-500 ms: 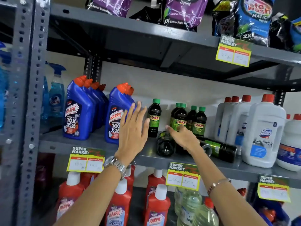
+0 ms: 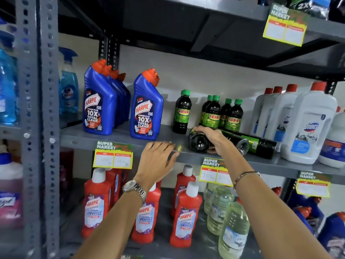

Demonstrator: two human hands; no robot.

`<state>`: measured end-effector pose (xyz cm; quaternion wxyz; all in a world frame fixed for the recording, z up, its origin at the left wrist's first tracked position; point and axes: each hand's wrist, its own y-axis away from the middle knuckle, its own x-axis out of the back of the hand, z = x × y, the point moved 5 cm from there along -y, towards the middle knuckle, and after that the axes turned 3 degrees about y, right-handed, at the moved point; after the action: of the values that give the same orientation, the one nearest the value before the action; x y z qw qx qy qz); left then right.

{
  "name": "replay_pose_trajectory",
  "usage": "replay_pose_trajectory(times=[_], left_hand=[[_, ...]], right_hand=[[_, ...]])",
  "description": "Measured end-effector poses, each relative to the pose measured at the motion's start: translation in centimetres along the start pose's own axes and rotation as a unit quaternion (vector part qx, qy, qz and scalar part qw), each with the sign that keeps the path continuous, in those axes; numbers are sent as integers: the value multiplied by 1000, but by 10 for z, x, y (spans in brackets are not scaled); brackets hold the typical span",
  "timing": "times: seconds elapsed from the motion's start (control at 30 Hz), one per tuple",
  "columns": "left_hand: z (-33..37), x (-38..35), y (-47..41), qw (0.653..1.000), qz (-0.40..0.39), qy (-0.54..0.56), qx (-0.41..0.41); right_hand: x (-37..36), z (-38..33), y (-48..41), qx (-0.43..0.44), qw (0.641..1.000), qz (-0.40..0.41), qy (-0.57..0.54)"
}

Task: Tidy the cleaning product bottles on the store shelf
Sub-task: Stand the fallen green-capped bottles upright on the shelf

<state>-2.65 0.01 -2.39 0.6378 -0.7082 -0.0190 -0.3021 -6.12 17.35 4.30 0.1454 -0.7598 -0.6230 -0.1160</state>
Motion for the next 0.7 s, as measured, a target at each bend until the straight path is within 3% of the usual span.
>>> replay_pose_trajectory(times=[0.1, 0.27, 0.5, 0.7], left_hand=[[-5, -8, 35, 1000, -16, -6, -18], [-5, -2, 23, 1000, -19, 1, -16], [-5, -2, 26, 999, 21, -12, -41], [-6, -2, 25, 998, 41, -20, -48]], right_hand=[[-16, 28, 13, -12, 998, 38, -54], [-8, 23, 7, 68, 992, 73, -79], [-16, 9, 15, 204, 968, 133, 65], [-30, 3, 7, 232, 958, 120, 114]])
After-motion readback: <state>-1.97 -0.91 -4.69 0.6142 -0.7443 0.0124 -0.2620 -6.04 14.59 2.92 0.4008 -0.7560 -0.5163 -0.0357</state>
